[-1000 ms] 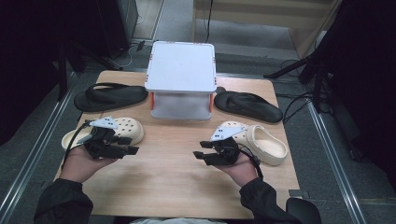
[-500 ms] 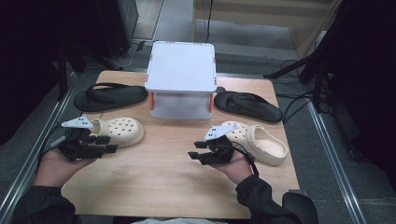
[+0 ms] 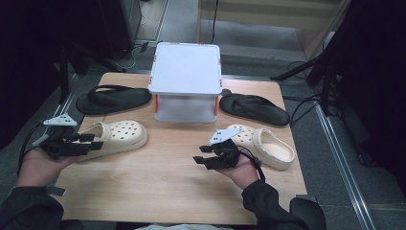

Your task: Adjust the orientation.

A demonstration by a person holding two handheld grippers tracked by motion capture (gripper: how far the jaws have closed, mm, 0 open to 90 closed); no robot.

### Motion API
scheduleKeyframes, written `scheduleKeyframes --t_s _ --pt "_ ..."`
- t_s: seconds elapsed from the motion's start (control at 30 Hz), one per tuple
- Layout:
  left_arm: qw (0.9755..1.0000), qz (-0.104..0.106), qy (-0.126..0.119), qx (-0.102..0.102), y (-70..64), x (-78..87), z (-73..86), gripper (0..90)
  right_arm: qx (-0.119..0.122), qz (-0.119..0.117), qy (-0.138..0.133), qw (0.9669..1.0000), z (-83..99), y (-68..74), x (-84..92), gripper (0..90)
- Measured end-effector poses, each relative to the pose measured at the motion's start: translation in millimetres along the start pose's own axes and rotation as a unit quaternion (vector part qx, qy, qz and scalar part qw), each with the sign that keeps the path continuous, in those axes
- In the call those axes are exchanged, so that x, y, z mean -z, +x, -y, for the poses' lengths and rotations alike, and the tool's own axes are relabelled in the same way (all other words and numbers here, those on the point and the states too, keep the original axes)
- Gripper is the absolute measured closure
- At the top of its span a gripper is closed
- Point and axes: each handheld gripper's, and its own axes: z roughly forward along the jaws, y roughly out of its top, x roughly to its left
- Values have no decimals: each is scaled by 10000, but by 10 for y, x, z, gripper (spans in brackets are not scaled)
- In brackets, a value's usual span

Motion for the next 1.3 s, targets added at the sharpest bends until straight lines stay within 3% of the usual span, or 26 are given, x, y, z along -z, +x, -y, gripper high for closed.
scheduleKeyframes --t_s 0.07,0.23,0.33,0.53,1.0,1.3 --pt "9999 77 -60 51 59 -50 9 489 0 11 -5 10000 5 -2 0 528" --pt "9995 182 121 212 181 -285 46 489 -17 32 29 10000 18 -1 4 526" --pt "9993 248 230 186 198 -410 50 495 -16 65 54 10000 37 6 20 525" --pt "9986 344 396 -53 162 -594 -7 536 -43 115 42 9999 76 10 48 524" --pt "9960 773 393 -205 247 -641 -70 740 -138 246 91 9996 154 29 105 519" --pt "9964 724 429 -139 237 -588 -125 771 -155 258 55 9995 175 17 119 518"
